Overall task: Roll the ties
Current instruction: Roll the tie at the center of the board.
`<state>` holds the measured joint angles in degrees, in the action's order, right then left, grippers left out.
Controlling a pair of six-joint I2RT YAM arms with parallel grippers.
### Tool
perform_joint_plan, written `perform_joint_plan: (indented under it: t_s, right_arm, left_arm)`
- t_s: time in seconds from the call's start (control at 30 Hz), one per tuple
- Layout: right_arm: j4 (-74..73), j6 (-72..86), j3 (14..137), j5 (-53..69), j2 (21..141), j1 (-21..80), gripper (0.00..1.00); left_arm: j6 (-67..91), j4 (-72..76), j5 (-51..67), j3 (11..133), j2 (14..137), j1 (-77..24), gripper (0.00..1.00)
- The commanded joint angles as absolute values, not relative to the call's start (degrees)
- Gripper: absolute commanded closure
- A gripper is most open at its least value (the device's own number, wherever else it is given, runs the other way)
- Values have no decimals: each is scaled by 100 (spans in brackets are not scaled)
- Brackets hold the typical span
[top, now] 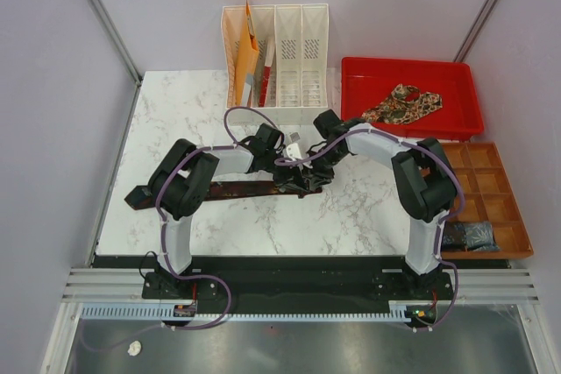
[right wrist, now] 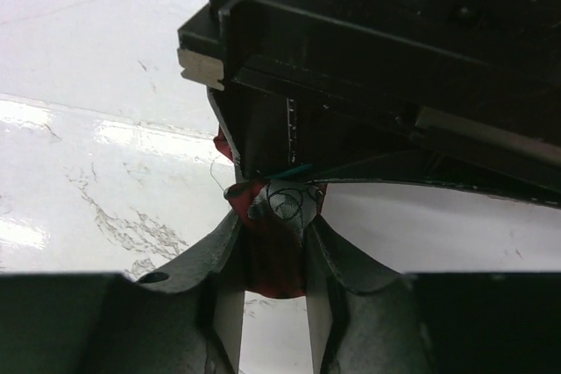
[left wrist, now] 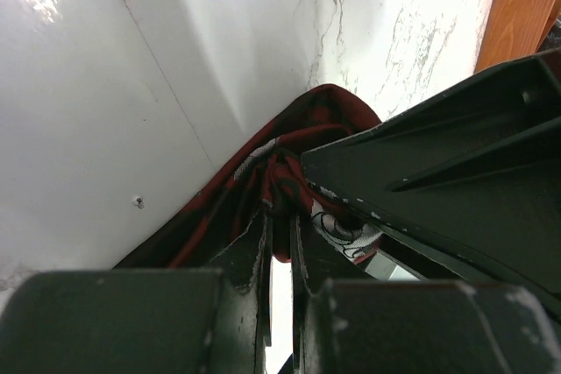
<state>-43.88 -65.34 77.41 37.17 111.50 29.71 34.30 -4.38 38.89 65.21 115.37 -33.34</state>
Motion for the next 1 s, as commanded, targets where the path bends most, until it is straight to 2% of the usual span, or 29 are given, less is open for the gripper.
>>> perform_joint_plan:
  t_s: [0.0,0.2,0.37,0.73,0.97]
  right_arm:
    - [-4210,-6504,7682,3507,11347,3234,69]
    - [-4184,-6539,7586,3173,11365,3296,77]
    - [-4192,-6688,7488,2998,11355,3305,85]
    - [-4254,-6864,7462,2892,11364,3305,94]
    - [-4245,-6864,7462,2927,11355,3305,100]
  left_arm:
    - [3269,-809,3384,6372,11620,-3331,97]
    - [3375,-589,3393,6223,11198,-3270,93]
    - [3410,-571,3454,6029,10890,-3129,85]
    - [3524,-378,3542,5704,10424,-2813,70]
    - [3314,-842,3322,5774,10283,-2742,68]
